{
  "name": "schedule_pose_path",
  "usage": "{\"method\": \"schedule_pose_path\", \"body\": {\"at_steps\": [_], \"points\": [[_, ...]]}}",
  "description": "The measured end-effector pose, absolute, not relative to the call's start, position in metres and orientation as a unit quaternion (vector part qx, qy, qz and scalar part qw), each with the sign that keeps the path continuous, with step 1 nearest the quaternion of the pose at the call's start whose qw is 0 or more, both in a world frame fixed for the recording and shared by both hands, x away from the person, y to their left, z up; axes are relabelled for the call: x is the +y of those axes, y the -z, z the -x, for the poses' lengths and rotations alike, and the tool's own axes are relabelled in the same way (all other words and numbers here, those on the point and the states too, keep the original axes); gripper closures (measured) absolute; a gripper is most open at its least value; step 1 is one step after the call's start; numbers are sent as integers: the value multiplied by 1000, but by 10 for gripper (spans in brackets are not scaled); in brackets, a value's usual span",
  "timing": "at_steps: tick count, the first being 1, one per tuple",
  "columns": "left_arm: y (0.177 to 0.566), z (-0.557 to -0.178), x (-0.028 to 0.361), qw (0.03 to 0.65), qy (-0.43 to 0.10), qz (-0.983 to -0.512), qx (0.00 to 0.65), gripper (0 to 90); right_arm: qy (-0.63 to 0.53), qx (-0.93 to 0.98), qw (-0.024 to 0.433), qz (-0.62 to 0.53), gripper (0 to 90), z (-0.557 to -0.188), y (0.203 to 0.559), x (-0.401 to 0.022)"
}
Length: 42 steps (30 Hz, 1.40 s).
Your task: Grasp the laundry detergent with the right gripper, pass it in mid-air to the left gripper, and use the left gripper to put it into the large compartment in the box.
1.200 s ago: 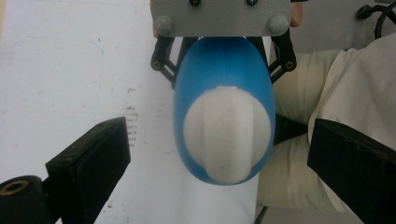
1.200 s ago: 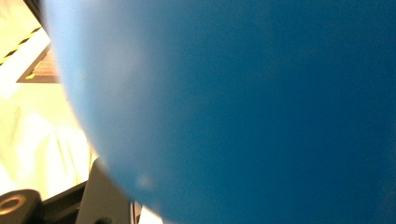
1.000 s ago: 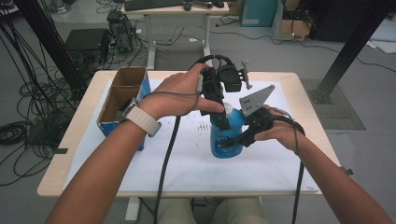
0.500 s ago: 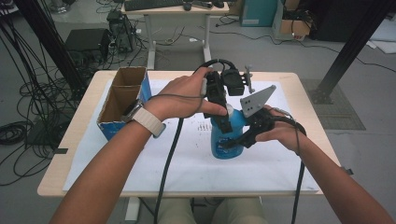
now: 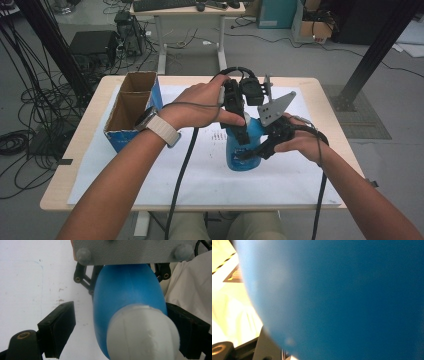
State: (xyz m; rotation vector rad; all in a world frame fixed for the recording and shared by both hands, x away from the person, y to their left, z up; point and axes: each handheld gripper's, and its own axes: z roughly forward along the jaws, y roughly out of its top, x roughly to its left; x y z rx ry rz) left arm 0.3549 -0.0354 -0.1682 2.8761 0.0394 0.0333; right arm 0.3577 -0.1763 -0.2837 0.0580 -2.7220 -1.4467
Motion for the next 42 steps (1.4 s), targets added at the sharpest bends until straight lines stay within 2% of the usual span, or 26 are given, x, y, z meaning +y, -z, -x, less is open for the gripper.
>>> {"method": "schedule_pose_path", "body": {"at_steps": [17, 24, 30, 42], "points": [[173, -355, -37, 126, -5, -992, 8, 200, 475, -879, 28, -37, 428, -359, 285, -174], [173, -356, -37, 117, -1, -993, -13, 264, 480, -877, 24, -29, 429, -358, 286, -173], [173, -353, -36, 124, 5, -992, -16, 358, 474, -880, 27, -20, 429, -358, 287, -174], [174, -353, -37, 112, 2, -994, -20, 366, 467, -883, 30, -17, 431, -356, 288, -173]]}}
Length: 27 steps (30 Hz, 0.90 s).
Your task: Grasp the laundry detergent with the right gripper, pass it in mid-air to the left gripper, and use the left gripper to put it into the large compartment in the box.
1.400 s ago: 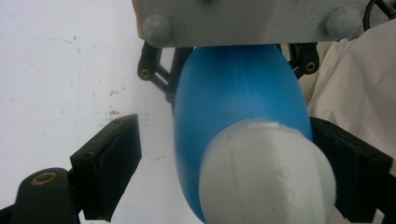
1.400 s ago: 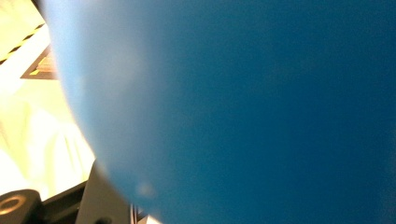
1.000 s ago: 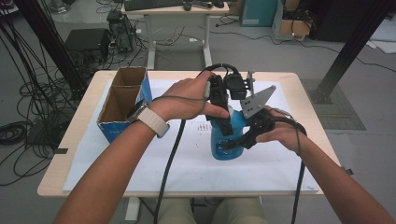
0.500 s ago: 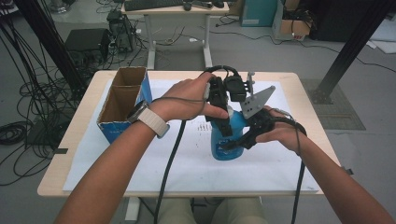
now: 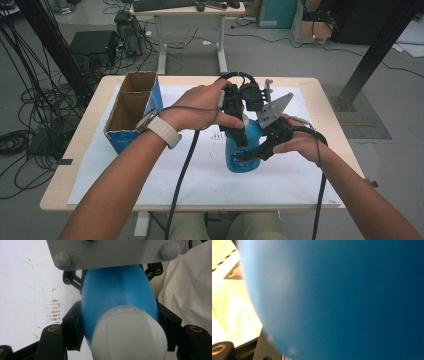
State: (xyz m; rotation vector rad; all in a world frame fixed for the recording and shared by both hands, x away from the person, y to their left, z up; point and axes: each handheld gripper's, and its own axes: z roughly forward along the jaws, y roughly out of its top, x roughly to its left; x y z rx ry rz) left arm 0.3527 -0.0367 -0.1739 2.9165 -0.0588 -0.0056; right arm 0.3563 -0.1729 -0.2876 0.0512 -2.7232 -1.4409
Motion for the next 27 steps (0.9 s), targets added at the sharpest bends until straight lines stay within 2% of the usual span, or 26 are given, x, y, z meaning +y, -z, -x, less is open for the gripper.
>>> {"method": "schedule_pose_path", "body": {"at_steps": [27], "points": [[176, -355, -37, 112, 3, -994, -16, 370, 462, -886, 28, -12, 432, -359, 288, -174]]}}
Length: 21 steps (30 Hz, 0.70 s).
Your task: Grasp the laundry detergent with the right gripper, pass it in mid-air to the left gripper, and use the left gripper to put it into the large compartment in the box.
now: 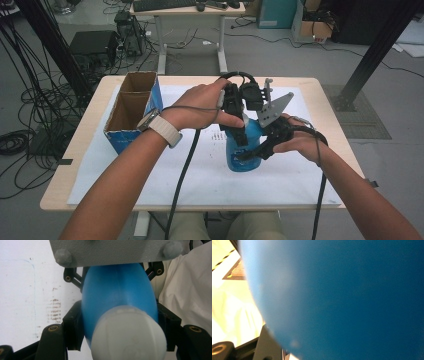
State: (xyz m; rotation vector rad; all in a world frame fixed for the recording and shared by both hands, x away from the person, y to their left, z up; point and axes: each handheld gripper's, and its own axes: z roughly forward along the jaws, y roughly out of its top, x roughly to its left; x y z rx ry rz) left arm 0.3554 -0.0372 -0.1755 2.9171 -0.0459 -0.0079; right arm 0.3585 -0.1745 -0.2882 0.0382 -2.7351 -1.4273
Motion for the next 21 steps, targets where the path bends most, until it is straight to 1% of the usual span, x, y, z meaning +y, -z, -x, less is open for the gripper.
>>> {"method": "schedule_pose_path", "body": {"at_steps": [21], "points": [[175, -355, -36, 114, 0, -993, -14, 369, 465, -885, 28, -9, 431, -359, 287, -174]]}}
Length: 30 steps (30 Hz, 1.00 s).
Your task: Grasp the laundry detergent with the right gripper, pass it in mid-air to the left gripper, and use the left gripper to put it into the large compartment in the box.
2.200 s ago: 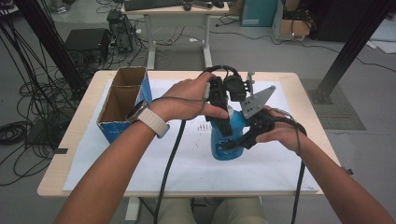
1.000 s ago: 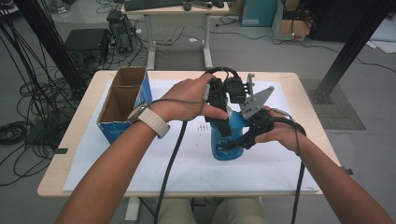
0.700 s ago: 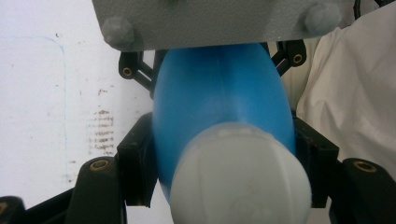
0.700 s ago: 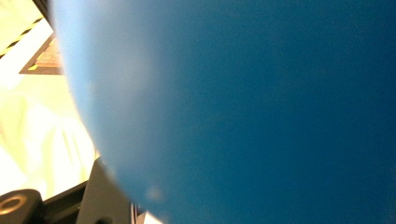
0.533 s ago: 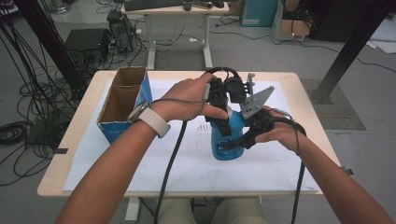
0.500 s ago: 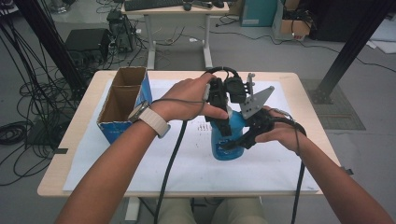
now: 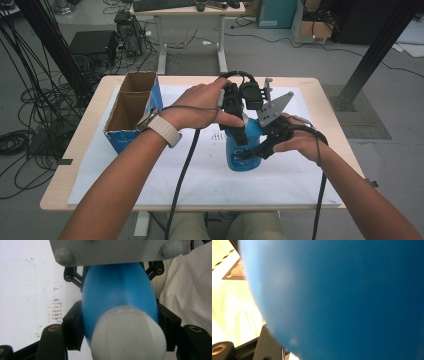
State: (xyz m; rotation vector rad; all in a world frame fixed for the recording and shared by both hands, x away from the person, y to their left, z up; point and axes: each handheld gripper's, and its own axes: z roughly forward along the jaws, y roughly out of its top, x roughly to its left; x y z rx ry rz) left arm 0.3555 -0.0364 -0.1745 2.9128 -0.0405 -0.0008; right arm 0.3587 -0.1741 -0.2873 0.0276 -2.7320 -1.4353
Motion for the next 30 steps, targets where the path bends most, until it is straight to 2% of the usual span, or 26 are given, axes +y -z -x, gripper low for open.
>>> {"method": "schedule_pose_path", "body": {"at_steps": [30], "points": [[175, -355, -37, 124, -2, -992, -5, 370, 453, -891, 28, -14, 431, -361, 285, -176]]}}
